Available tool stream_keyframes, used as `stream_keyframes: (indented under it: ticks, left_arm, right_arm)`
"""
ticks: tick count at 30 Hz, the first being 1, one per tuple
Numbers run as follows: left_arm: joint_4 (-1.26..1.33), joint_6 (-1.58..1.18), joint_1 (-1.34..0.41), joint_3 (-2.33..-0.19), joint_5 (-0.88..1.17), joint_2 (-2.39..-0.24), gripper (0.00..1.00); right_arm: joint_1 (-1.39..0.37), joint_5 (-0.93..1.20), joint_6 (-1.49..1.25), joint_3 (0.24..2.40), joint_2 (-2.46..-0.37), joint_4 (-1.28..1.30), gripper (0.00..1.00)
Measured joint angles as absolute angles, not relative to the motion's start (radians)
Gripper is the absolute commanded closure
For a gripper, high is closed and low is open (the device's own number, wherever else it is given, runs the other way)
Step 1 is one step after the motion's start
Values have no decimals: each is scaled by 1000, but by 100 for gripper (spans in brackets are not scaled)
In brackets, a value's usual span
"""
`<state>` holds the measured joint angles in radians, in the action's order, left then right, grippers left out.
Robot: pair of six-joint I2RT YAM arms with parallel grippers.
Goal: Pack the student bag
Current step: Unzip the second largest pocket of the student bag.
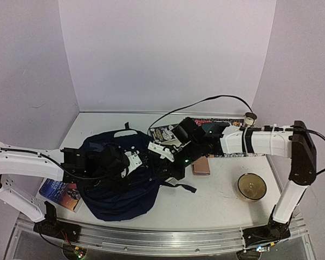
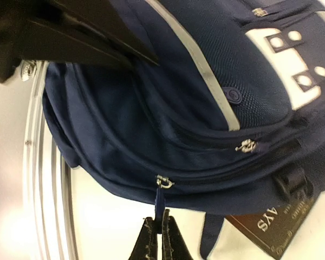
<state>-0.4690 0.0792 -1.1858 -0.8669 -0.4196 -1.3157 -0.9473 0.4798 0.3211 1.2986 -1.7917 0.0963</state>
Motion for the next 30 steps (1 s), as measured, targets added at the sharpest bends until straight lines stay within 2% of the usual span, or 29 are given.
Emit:
stream_keyframes:
  ticks: [13,20,30]
  left_arm:
    - [-488,-352,-1147,-1061,-433,-1508,100]
    - [-484,-565,-1054,-1116,-322,-1514,100]
    - [-423,-801,-951,-1158,-163,-1499,100]
  right_arm:
    - [-1094,233,90,1117,-1665,-206,100]
    - [-1142,119,-12,1038,-1637,-371,100]
    - [-1217,48,-54,1062,-1651,-453,100]
